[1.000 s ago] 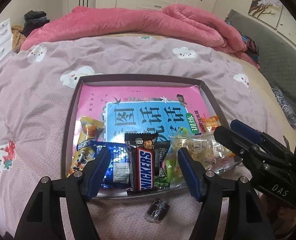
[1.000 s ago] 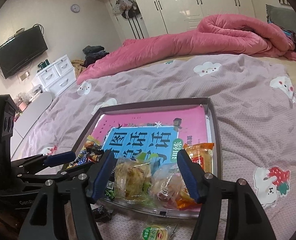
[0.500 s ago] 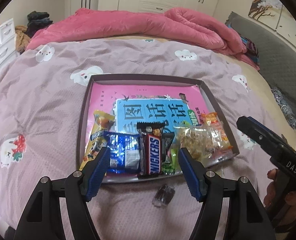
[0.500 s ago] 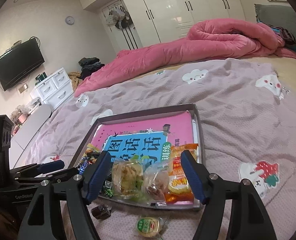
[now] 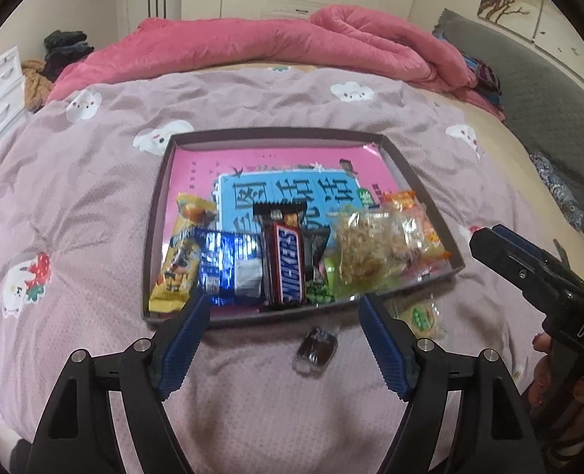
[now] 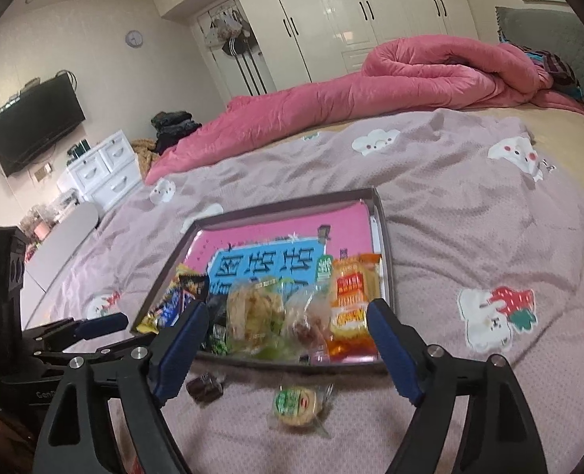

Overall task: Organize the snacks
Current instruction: 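Release the Snickers bar in the tray with the left tool while the right tool releases the cookie bag, then grasp the brown chocolate with the left tool while the right tool grasps the green-labelled cake bag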

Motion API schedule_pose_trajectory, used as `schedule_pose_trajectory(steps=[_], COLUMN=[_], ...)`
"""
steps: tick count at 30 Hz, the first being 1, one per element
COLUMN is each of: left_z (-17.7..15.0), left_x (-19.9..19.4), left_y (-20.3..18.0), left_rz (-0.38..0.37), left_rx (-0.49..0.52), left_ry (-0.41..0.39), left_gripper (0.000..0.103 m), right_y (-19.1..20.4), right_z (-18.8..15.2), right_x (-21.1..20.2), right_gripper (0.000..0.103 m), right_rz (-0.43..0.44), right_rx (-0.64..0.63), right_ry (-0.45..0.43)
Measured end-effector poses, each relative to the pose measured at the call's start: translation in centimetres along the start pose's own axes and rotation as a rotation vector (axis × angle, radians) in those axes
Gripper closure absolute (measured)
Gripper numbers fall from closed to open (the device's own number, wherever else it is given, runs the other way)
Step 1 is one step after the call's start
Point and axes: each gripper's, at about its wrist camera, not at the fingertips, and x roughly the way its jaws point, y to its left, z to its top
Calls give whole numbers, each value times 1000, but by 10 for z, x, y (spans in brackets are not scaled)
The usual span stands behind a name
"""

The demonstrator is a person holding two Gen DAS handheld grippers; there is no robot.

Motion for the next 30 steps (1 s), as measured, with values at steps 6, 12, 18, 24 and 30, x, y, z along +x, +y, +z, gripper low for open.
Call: schedule_pose_trajectory(steps=[6, 12, 18, 24, 30], left_z=[-13, -23, -33, -41, -40], left_x=[5, 12, 25, 38, 46], left_y=[0, 0, -2, -6, -5], left_rz=[-15, -34, -36, -37, -44], left_rx=[19, 21, 29, 47, 47], left_ry=[33, 60, 99, 124, 135], left_gripper=[24, 24, 24, 24, 24], right_y=[6, 5, 3, 6, 6], right_z=[-16, -27, -43, -54, -59], right_x=[-1, -1, 8, 24, 34], right_gripper=[18, 18, 18, 18, 18], right_rz=[-42, -70, -118, -143, -138], right_rx=[-13, -1, -4, -41, -47], right_ry=[36, 62, 134, 188, 215])
